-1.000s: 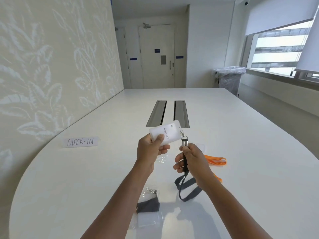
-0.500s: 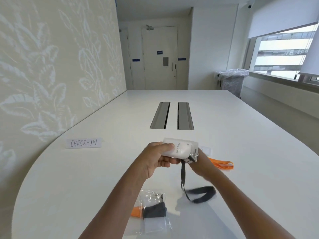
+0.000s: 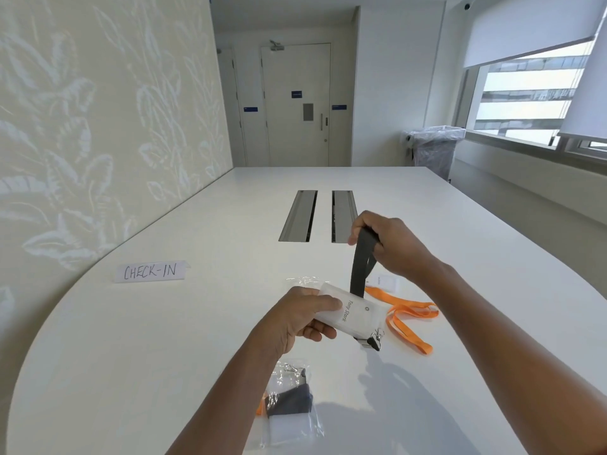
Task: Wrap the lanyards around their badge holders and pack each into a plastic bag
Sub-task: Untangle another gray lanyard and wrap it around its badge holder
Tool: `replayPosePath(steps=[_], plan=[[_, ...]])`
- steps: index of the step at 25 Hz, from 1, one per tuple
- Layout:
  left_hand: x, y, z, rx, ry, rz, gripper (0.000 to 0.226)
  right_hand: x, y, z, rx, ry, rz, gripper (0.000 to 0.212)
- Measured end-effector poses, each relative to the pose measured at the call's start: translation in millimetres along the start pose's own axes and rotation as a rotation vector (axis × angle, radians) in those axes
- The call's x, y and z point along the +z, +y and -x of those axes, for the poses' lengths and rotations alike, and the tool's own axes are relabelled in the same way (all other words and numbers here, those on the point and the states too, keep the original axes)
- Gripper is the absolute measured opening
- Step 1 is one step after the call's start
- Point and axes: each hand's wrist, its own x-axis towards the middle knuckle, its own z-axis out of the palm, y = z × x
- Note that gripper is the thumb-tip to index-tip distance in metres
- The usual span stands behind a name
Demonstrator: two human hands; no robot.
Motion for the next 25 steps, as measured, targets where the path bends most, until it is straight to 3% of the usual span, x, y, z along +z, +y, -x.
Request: replayPosePath(steps=[8, 14, 19, 22, 25], plan=[[2.2, -3.0, -8.6, 0.154, 0.363, -0.041, 0.011, -25.3, -49.4, 0.7, -0.260, 0.077, 0.327, 0.035], [-20.8, 13.9, -16.6, 0.247, 0.685, 0.006, 0.020, -9.8, -65.7, 34.4, -0.460, 0.049, 0.271, 0.015], [-33.9, 34.9, -16.7, 0.375, 0.732, 0.114, 0.021, 45.4, -41.4, 71.1, -0.417, 0.053, 0.247, 0.018], [-33.9, 41.3, -15.5, 0.411, 0.750, 0.085, 0.021, 65.2, -24.7, 83.2, -0.342, -0.054, 0.243, 0.027], [-31.8, 42.8, -11.4, 0.420, 0.735, 0.032, 0.024, 72.0, -17.9, 87.9, -0.286, -0.099, 0.034, 0.042]])
